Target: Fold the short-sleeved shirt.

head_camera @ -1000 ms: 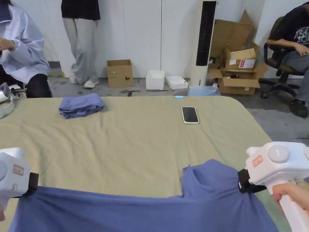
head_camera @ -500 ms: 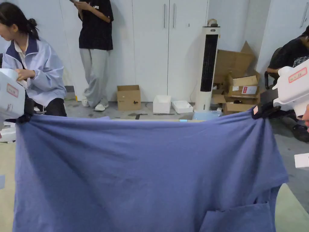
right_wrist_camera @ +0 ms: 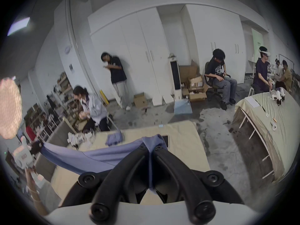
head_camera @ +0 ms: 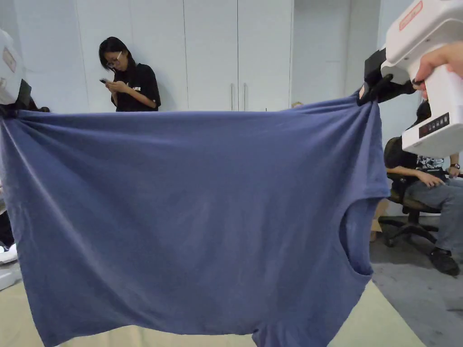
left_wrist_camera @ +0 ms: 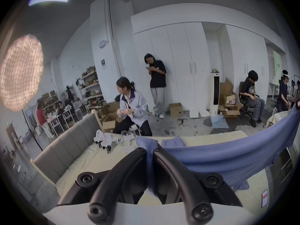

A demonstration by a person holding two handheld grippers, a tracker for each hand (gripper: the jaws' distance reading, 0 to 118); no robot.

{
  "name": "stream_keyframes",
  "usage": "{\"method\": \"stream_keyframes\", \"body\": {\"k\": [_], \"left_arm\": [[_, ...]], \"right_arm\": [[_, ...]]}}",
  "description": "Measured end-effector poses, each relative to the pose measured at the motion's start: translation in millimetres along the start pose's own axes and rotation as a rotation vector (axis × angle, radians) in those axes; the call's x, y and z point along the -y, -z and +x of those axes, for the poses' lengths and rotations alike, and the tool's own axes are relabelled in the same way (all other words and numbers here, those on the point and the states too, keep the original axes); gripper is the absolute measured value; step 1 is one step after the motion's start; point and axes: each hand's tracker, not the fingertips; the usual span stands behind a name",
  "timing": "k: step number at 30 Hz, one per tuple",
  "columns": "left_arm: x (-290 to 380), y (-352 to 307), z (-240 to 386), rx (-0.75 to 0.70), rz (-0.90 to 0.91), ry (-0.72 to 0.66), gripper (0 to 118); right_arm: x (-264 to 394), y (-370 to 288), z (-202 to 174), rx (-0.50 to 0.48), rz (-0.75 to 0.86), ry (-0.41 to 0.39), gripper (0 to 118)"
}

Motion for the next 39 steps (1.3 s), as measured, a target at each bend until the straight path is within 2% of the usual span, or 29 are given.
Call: {"method": "stream_keyframes", "body": {"k": [1, 2, 4, 5, 7, 9, 12, 15, 17, 20, 22, 24, 29, 32, 34, 37, 38, 39], "left_arm": [[-8.9, -3.6, 3.2, -0.012, 0.018, 0.043, 2], [-15.4, -7.2, 4.3, -0.024, 0.054, 0.011, 2], [-26.8, -11.1, 1.4, 0.001, 0.074, -0.018, 2], [-29.5, -7.8, -1.0, 0.009, 0.093, -0.076, 2], [-23.5, -6.7, 2.2, 0.018, 0.088, -0.063, 2], [-8.8, 1.6, 12.6, -0.003, 0.066, 0.033, 2], [30.6, 24.3, 23.3, -0.006, -0.005, 0.066, 2], [89.4, 56.6, 33.4, 0.048, -0.068, -0.009, 2], [138.8, 82.8, 44.3, 0.071, -0.191, 0.009, 2], [209.8, 114.9, 63.6, 0.076, -0.294, 0.047, 2], [256.0, 130.3, 73.3, 0.077, -0.367, 0.014, 2], [299.5, 148.2, 78.9, 0.089, -0.437, -0.031, 2], [393.3, 174.0, 95.8, 0.026, -0.547, -0.045, 2], [432.8, 173.8, 99.5, 0.038, -0.671, -0.052, 2], [446.8, 163.4, 93.5, 0.063, -0.663, -0.071, 2], [466.2, 133.3, 76.9, 0.117, -0.663, -0.109, 2], [470.1, 116.0, 69.4, 0.111, -0.644, -0.117, 2], [474.8, 102.1, 64.4, 0.137, -0.638, -0.116, 2]], "right_arm": [[-11.6, -7.5, -2.5, 0.004, 0.008, 0.017, 1], [-19.3, -15.8, -4.9, -0.004, 0.043, 0.032, 1], [-16.6, -34.5, -13.4, 0.012, 0.040, 0.003, 1], [-12.3, -42.7, -16.3, 0.024, 0.064, -0.012, 1], [-3.5, -49.1, -17.7, 0.036, 0.073, -0.041, 1], [-10.3, -27.1, -3.3, 0.032, 0.045, -0.044, 1], [15.1, 1.3, 13.9, 0.024, -0.026, -0.025, 1], [62.5, 46.8, 31.7, 0.069, -0.116, -0.041, 1], [105.2, 78.1, 44.3, 0.070, -0.202, -0.046, 1], [163.9, 128.4, 67.8, 0.106, -0.300, 0.002, 1], [206.8, 160.5, 82.6, 0.096, -0.364, 0.017, 1], [249.8, 191.8, 96.3, 0.126, -0.433, 0.021, 1], [361.3, 239.5, 126.9, 0.159, -0.582, 0.069, 1], [410.4, 252.2, 147.6, 0.162, -0.653, 0.096, 1], [429.0, 250.8, 163.2, 0.163, -0.704, 0.116, 1], [447.0, 217.8, 174.5, 0.140, -0.664, 0.117, 1], [453.5, 201.2, 178.1, 0.084, -0.624, 0.156, 1], [460.4, 184.8, 179.6, 0.072, -0.600, 0.194, 1]]}}
